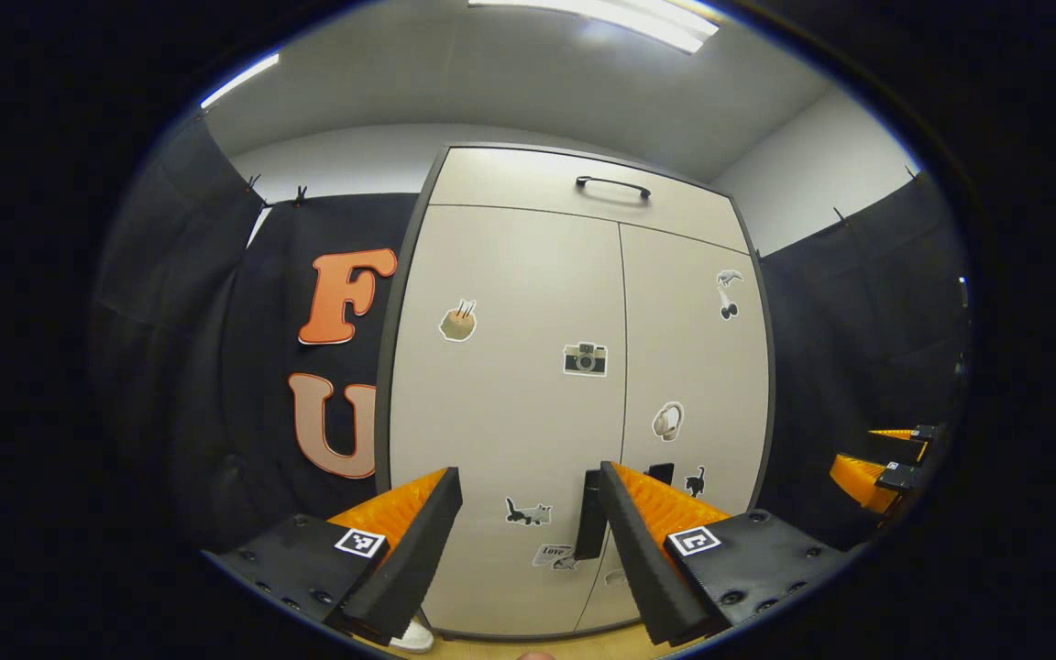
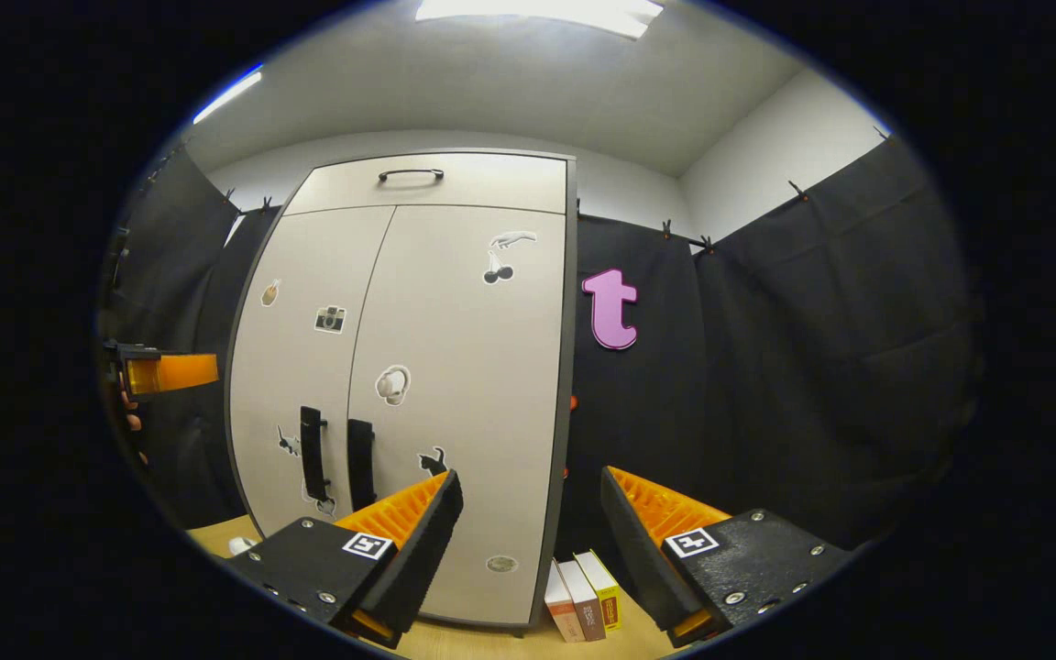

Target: Open the right door of the double-door shoe cabinet with the right hand, and open the left door with the left hand.

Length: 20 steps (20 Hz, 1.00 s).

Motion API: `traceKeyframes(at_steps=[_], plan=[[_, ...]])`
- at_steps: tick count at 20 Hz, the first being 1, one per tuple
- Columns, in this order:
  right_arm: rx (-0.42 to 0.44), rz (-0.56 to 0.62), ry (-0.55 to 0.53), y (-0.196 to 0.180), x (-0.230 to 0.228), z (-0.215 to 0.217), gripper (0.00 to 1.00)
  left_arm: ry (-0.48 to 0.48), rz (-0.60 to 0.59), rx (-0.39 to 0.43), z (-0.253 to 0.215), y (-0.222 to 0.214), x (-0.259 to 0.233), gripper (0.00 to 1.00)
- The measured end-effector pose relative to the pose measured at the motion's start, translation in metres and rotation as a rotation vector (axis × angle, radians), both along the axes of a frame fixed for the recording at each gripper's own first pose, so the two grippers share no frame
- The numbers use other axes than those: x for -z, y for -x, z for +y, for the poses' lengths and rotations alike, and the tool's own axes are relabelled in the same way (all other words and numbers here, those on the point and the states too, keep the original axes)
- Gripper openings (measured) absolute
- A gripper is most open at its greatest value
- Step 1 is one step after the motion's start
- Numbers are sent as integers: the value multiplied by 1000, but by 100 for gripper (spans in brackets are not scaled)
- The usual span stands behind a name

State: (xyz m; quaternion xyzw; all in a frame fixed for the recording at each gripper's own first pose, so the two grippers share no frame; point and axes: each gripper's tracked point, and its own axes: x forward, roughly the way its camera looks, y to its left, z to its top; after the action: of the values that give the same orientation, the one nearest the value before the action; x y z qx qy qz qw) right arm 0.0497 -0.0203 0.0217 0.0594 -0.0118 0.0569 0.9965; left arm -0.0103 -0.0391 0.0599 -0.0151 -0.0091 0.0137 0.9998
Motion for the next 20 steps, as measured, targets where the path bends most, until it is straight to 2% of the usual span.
traceKeyframes(at_steps=[12,18,20], plan=[[-121,27,-25,-45,3,94,94,-61,-32,-110,71,15,-2,96],[-206,91,-74,-74,14,146,93,-69,-37,-187,117,31,1,96],[-236,128,-82,-83,26,164,89,-61,-35,-200,127,35,3,96]])
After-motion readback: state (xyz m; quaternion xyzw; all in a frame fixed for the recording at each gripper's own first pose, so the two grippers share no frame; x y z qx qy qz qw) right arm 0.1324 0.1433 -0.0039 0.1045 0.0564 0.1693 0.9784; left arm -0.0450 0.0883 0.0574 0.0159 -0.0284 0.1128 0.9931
